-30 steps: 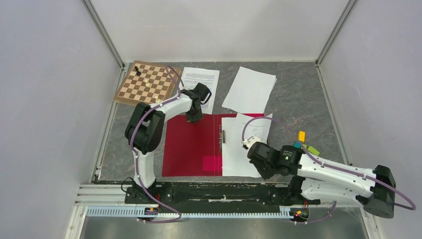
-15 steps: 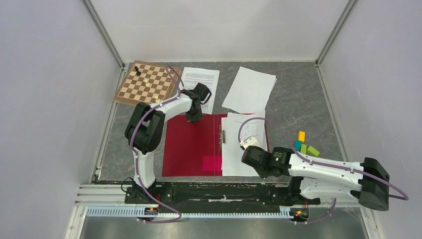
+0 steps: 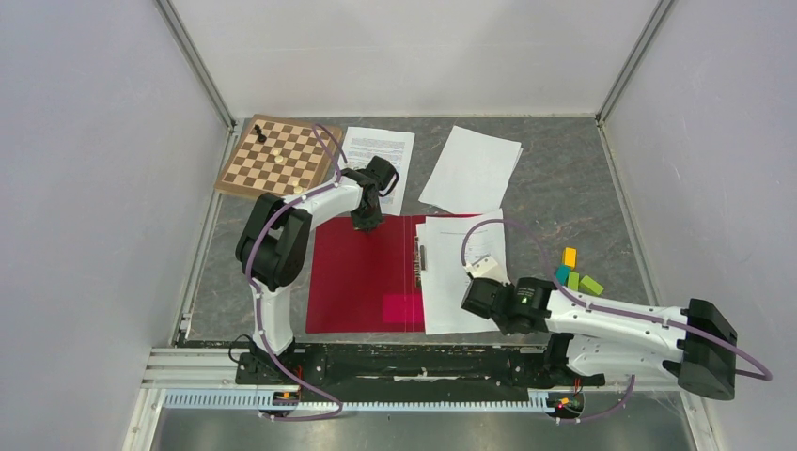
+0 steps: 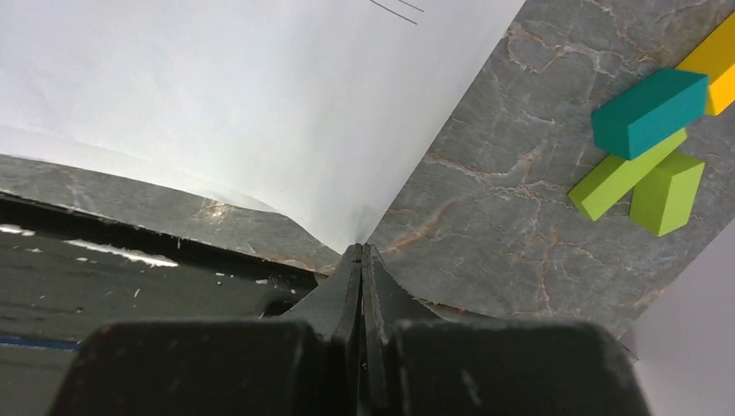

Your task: Put the files into the folder

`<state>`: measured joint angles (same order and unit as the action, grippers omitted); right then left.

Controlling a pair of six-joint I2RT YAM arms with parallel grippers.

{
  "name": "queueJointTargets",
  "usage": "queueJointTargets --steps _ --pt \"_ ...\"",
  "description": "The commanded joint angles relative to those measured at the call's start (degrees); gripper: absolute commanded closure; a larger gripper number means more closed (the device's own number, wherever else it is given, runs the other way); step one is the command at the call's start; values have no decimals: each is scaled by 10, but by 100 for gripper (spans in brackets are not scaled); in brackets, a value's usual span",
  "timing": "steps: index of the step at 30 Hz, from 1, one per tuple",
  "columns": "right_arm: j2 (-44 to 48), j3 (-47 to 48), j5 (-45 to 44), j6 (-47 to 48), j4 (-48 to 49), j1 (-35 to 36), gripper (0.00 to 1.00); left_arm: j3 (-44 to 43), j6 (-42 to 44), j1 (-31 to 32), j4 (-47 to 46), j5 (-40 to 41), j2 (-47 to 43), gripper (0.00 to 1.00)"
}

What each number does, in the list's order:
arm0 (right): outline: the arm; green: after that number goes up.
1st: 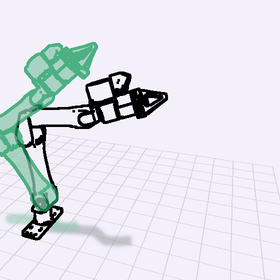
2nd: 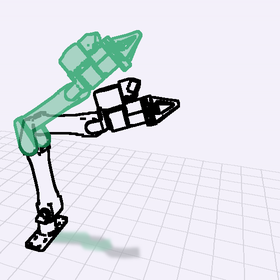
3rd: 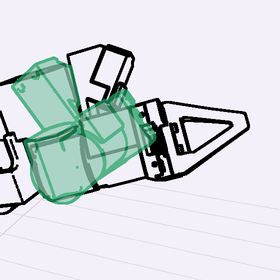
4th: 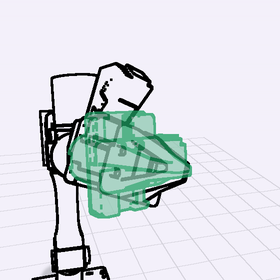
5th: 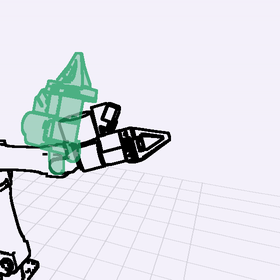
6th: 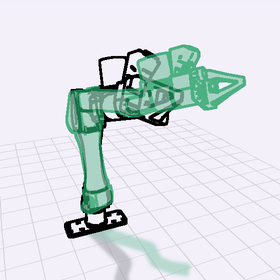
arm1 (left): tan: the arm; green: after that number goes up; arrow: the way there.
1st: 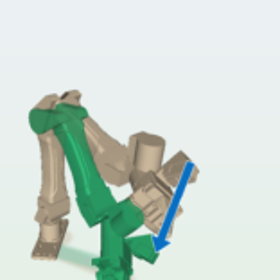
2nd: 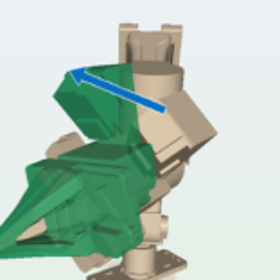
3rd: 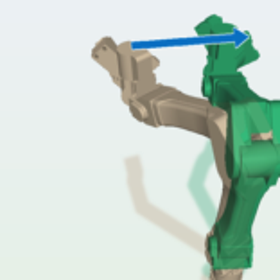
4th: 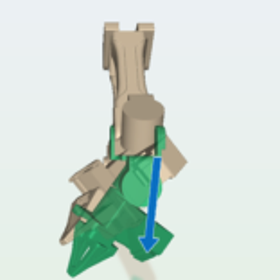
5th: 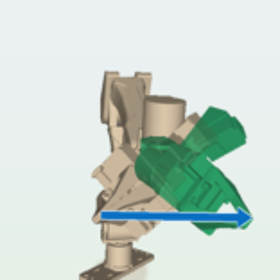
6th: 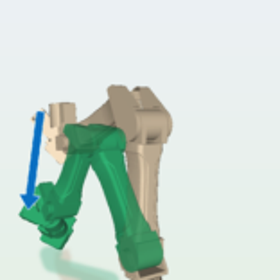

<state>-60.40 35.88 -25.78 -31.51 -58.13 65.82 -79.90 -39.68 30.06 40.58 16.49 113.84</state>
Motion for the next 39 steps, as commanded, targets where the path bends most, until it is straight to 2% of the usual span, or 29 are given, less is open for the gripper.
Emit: queueJointTargets --steps 1,7,15,17,20,21,23,26,30,34,39 --pt "29 42 -16 5 -32 0 100 -14 19 -3 2 19 9 98" --pt "34 24 66 28 46 5 100 -12 19 -4 2 22 6 98" --pt "12 19 -5 -21 27 -3 100 -16 21 -3 1 20 7 98" --pt "14 32 -19 -34 31 -39 81 -19 24 -3 1 7 6 98" --pt "19 49 -17 3 90 -134 34 -19 32 -3 -5 -22 2 98" --pt "17 54 -11 23 121 -176 24 -14 34 -4 -12 -33 -2 98" --pt "1 59 32 58 192 -249 13 -3 35 -3 -24 -54 -14 97" --pt "-42 60 109 82 296 -332 8 6 41 -2 -34 -83 -30 92" --pt "-104 49 176 90 415 -378 5 14 50 1 -34 -106 -57 86" --pt "-159 66 163 106 449 -390 2 39 47 8 -35 -120 -90 82" --pt "-177 52 171 112 479 -415 2 112 29 11 -71 -152 -140 75"
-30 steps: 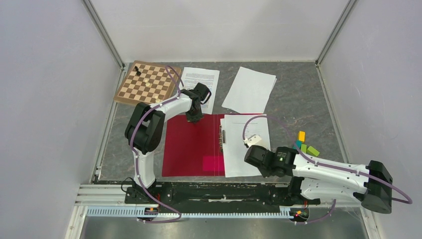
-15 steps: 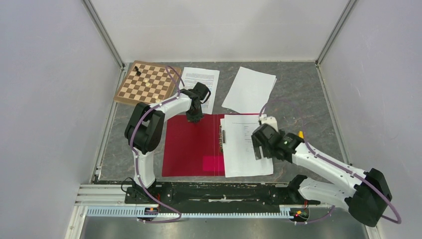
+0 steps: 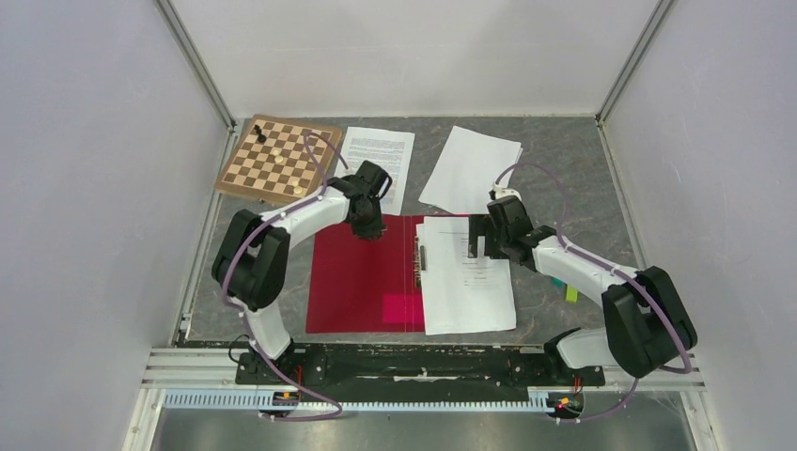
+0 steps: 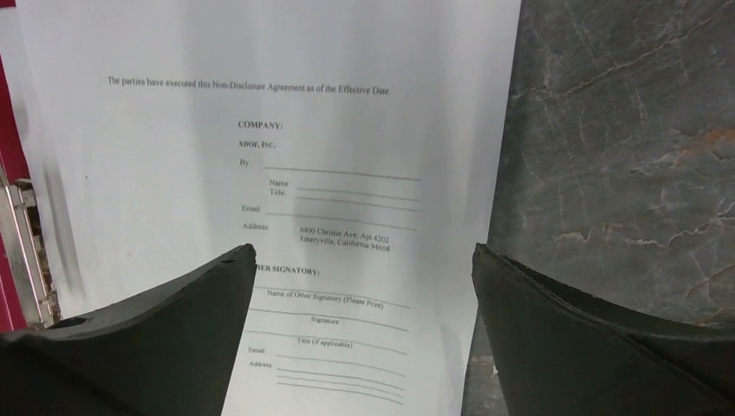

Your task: Put the files into the folder

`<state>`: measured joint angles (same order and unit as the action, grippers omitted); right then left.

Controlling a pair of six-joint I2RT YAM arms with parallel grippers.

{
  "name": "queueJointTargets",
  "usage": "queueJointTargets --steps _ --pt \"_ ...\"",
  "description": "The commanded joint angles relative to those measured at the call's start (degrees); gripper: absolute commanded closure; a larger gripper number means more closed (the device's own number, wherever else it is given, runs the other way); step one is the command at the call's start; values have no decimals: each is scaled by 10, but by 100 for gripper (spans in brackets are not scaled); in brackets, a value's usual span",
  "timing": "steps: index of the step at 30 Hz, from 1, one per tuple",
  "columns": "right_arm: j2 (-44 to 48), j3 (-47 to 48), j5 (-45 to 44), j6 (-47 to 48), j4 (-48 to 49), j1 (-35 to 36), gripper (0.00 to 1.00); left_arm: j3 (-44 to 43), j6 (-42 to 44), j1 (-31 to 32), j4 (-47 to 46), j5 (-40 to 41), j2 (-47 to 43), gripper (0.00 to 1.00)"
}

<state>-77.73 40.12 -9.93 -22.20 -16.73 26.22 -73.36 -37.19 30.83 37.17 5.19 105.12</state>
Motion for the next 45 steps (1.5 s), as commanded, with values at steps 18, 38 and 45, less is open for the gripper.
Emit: queueJointTargets --steps 18,38,45 --pt "17 -68 24 19 107 -35 2 184 -53 33 -105 -71 -104 80" --pt "11 -52 -11 -12 92 23 2 189 -61 42 -105 -69 -92 83" --pt "9 -46 -36 -10 76 30 2 186 -61 45 -105 -69 -92 83"
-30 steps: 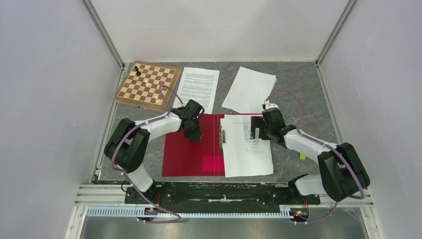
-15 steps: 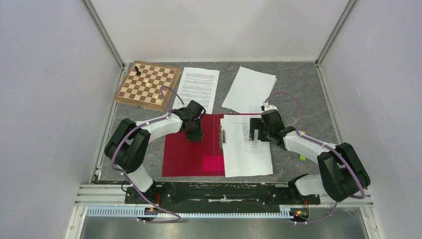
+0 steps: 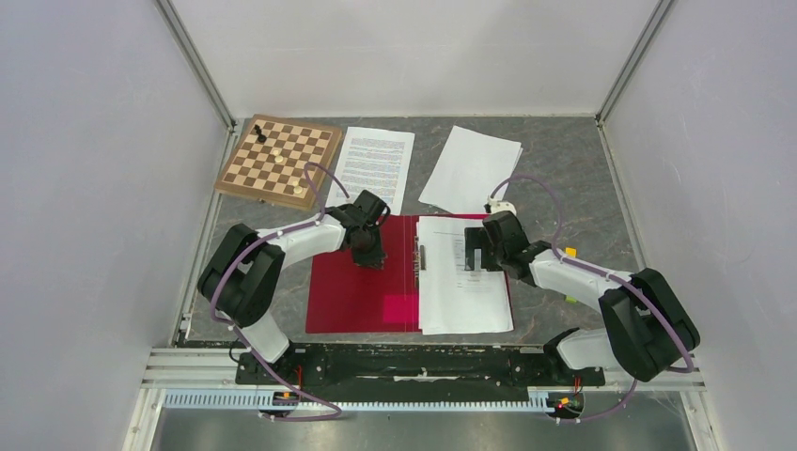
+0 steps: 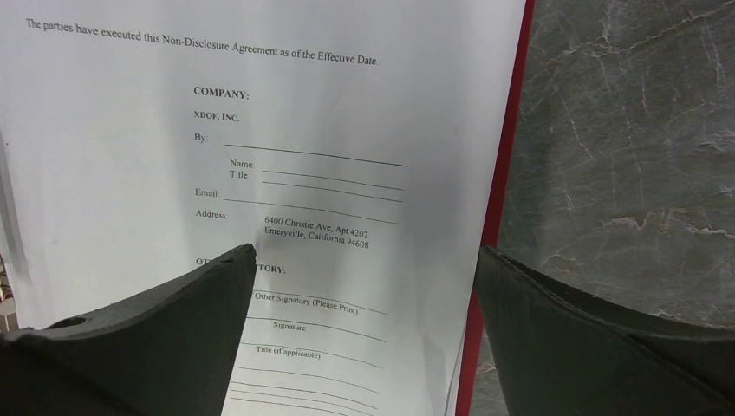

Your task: Put the files into the folder

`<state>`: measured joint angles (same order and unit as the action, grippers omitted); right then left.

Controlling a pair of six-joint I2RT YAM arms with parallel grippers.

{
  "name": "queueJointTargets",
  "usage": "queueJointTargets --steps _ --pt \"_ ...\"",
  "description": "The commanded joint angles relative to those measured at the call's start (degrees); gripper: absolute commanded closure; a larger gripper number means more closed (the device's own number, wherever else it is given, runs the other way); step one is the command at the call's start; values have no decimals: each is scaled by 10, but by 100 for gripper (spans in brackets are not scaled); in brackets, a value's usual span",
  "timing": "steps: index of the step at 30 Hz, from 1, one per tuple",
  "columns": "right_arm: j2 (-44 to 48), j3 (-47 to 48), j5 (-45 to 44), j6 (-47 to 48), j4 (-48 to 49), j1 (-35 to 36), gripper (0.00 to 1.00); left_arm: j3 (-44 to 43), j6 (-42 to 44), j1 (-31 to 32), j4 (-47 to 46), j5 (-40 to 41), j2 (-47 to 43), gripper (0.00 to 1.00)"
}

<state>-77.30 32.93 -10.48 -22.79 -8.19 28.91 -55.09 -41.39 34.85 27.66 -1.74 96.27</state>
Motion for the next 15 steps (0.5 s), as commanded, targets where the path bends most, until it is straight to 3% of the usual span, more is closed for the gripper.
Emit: queueJointTargets --steps 1,8,15 --pt "8 28 -36 -5 -13 3 2 1 -19 5 -8 1 -4 82" --pt "37 52 -17 -1 -40 -16 2 -68 14 5 24 7 -20 73" --pt "25 86 61 -11 4 -119 2 -249 57 -17 16 -12 49 60"
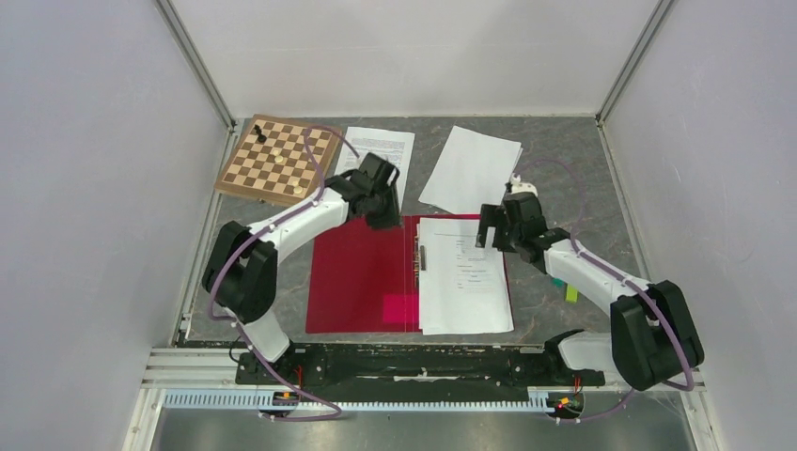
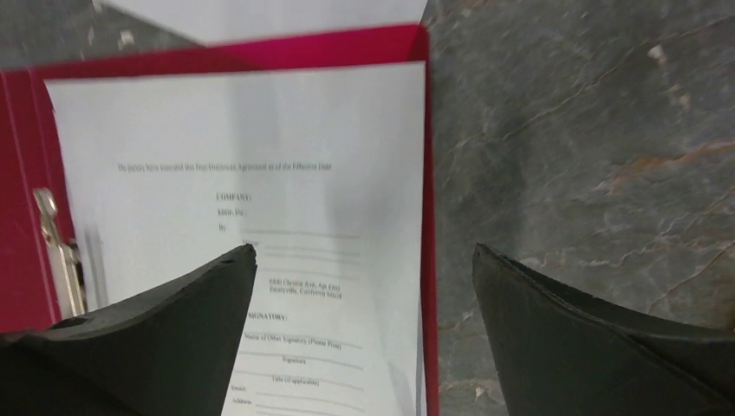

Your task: Put the files into the folder

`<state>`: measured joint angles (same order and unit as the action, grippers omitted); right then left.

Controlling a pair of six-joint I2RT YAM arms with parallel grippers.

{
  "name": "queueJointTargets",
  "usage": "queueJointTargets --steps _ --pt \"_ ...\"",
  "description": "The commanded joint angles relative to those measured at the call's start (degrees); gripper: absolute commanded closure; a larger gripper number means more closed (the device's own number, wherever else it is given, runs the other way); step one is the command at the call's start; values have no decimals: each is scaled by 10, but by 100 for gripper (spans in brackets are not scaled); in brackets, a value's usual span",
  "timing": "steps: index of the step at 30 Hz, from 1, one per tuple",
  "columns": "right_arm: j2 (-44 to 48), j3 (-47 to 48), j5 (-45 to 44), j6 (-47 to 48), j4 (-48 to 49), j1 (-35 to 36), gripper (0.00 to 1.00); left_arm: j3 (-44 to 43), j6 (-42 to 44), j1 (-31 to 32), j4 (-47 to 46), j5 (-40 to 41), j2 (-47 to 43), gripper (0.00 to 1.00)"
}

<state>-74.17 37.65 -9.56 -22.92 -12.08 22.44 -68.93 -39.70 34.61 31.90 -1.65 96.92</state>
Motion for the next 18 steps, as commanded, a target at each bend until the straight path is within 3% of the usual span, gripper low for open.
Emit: queueJointTargets --steps 1,3,8,13,18 --pt "-20 46 72 -15 57 -68 2 -137 47 -18 -34 -22 67 60" --pt "-51 69 93 -21 79 -90 2 -201 76 -22 -47 -29 120 58" --pt "-137 131 124 -41 137 -127 2 -362 155 -46 -39 -65 256 39" --pt "-224 186 129 -65 170 -145 2 -461 172 -67 -75 -136 350 33" --pt "-289 221 125 -73 194 -156 2 -536 173 -67 -75 -151 422 31"
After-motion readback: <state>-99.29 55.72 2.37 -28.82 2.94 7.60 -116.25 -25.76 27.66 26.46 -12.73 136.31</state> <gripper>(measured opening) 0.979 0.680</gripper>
